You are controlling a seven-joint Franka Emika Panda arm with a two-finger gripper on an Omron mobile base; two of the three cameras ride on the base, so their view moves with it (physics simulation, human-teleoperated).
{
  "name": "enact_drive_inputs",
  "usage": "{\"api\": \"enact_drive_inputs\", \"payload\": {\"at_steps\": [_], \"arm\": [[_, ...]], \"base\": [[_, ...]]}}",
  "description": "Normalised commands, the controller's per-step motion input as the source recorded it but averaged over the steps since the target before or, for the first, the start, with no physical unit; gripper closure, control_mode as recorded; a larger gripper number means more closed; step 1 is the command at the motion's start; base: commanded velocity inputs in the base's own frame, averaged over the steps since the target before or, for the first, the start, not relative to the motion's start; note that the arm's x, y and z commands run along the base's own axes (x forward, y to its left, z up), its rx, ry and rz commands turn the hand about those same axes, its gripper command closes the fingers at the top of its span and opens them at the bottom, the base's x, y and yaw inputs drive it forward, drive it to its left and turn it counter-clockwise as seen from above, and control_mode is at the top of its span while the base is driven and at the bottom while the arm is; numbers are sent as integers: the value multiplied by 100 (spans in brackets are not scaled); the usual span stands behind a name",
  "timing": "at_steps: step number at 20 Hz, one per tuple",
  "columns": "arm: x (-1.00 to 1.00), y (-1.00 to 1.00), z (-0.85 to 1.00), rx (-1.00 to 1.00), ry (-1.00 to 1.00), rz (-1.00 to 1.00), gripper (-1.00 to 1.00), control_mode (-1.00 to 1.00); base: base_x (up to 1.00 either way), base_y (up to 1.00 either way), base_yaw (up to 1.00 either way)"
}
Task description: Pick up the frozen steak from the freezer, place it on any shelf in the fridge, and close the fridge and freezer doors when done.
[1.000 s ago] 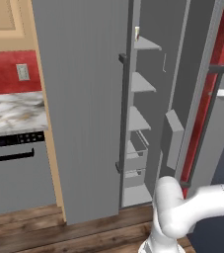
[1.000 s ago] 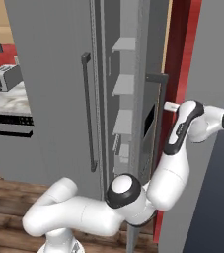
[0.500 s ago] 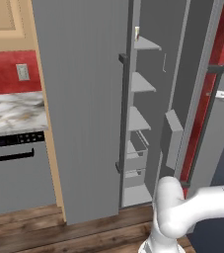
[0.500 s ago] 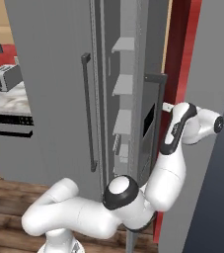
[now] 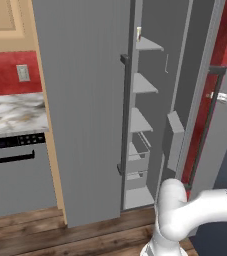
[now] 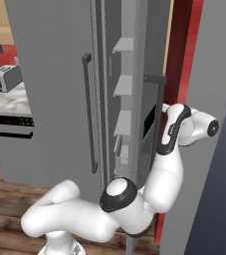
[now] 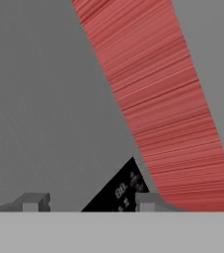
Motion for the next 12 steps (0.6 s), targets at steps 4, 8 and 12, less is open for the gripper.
{"api": "enact_drive_inputs", "payload": {"at_steps": [4,8,12], "arm": [[21,100,11,0,0,25,-100,-100],[0,100,15,0,0,32,-100,-100],[4,99,13,-8,0,25,-100,-100]], "base": [[0,0,0],[0,0,0],[0,0,0]]}}
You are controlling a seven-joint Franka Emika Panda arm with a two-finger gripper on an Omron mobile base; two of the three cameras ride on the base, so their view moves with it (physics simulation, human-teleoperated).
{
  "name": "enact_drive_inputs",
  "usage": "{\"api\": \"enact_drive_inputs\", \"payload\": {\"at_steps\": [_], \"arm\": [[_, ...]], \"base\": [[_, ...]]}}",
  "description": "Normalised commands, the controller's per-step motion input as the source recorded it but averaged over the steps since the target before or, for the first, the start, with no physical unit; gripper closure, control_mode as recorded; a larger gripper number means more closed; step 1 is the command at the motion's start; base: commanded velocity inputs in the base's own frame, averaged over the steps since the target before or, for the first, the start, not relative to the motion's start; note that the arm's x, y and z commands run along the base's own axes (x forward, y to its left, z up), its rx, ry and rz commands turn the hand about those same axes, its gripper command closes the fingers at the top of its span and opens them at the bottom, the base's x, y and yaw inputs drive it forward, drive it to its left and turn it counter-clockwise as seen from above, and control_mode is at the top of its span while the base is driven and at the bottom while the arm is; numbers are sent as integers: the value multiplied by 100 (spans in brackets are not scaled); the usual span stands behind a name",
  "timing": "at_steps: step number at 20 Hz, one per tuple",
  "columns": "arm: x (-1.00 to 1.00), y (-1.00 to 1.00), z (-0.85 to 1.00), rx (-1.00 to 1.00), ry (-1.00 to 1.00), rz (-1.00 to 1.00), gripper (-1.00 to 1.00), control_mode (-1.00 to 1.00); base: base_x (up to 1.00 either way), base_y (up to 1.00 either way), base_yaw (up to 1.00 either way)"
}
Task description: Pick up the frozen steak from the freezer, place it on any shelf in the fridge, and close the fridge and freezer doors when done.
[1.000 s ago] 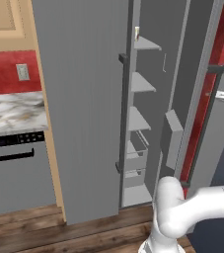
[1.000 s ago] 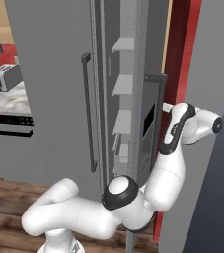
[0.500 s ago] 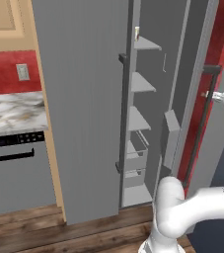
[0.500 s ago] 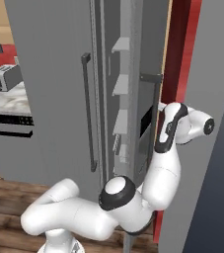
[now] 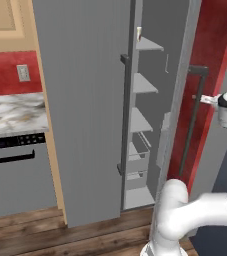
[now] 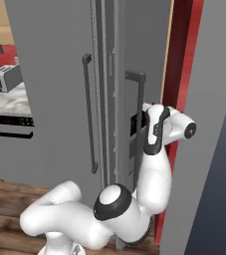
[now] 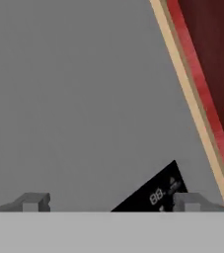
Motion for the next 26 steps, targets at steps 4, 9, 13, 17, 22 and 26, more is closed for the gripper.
{"api": "enact_drive_inputs", "payload": {"at_steps": [4,9,13,17,22,26], "arm": [[45,100,10,-5,0,12,-100,-100],[54,100,15,-1,0,10,-100,-100],[65,68,31,-3,0,5,-100,-100],[43,37,24,-11,0,-1,-100,-100],[46,27,16,-13,0,-12,-100,-100],[50,20,2,-14,0,-12,-100,-100]], "base": [[0,0,0],[0,0,0],[0,0,0],[0,0,0],[0,0,0],[0,0,0]]}}
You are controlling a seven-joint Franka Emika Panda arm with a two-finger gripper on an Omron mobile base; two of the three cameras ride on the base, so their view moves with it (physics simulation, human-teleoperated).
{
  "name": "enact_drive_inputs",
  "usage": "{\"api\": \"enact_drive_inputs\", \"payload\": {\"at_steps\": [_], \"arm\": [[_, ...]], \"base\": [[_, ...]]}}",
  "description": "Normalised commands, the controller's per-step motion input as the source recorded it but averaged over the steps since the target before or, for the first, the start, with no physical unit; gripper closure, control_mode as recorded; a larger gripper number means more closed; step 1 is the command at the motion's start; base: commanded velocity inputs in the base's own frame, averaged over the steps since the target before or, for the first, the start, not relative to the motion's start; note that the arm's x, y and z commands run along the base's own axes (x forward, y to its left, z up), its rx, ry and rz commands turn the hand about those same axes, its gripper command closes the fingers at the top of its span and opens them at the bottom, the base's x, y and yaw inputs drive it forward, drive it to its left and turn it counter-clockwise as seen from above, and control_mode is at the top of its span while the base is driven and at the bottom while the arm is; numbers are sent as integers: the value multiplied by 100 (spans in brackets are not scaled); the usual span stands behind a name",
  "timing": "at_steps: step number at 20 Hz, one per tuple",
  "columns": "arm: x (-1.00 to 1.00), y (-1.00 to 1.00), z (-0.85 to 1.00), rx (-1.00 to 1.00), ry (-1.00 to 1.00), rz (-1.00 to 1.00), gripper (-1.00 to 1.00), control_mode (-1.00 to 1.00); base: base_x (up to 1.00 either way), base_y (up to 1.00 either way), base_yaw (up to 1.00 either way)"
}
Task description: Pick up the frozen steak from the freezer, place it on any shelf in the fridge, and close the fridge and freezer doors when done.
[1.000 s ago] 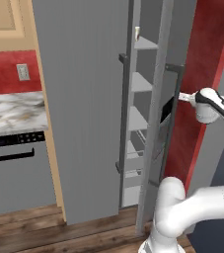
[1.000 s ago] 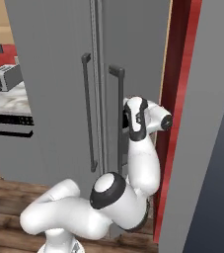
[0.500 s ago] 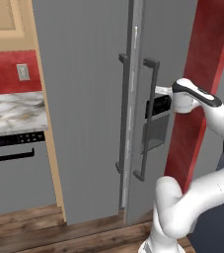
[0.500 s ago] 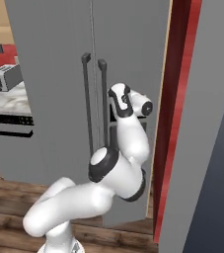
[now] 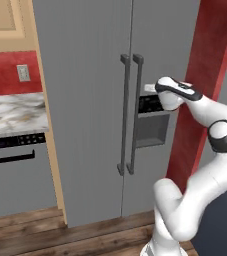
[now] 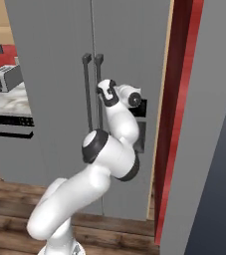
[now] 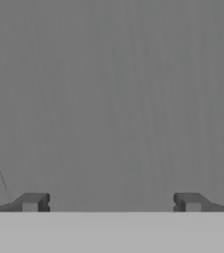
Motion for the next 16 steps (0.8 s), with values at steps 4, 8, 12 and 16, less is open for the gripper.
{"api": "enact_drive_inputs", "payload": {"at_steps": [4,8,12,16], "arm": [[65,14,0,-10,1,-14,-100,-100],[66,9,0,-8,0,-12,-100,-100],[21,2,3,-2,3,-5,-100,-100],[0,0,0,0,0,0,-100,-100]], "base": [[0,0,0],[0,0,0],[0,0,0],[0,0,0]]}}
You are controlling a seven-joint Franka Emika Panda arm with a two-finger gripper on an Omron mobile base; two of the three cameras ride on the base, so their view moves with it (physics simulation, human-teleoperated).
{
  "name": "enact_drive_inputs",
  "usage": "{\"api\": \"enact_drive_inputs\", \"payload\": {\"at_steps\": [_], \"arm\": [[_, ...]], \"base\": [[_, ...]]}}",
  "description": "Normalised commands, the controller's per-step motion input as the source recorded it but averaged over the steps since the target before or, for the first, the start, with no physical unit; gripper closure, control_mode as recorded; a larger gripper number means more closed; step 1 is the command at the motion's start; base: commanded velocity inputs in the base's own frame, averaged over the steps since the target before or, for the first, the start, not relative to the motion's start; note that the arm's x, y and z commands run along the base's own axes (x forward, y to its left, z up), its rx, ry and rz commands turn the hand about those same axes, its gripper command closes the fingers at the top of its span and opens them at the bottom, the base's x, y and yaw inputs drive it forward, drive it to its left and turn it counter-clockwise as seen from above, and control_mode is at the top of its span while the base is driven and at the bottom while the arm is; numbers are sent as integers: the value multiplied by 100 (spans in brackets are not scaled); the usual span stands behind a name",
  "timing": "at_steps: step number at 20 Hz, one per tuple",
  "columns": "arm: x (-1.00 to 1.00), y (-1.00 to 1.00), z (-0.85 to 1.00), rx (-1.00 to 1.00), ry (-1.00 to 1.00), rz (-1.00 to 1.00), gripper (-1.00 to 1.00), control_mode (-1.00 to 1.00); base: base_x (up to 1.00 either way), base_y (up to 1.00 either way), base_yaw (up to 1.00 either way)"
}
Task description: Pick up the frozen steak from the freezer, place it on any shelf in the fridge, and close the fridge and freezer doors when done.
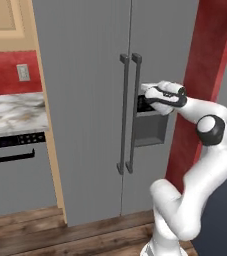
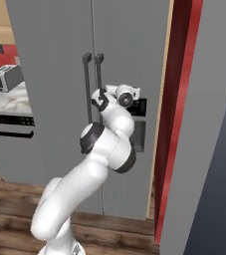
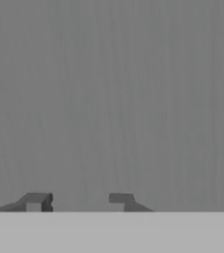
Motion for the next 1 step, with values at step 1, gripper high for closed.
{"api": "enact_drive_inputs", "payload": {"at_steps": [1], "arm": [[0,0,0,0,0,0,-100,-100]], "base": [[0,0,0]]}}
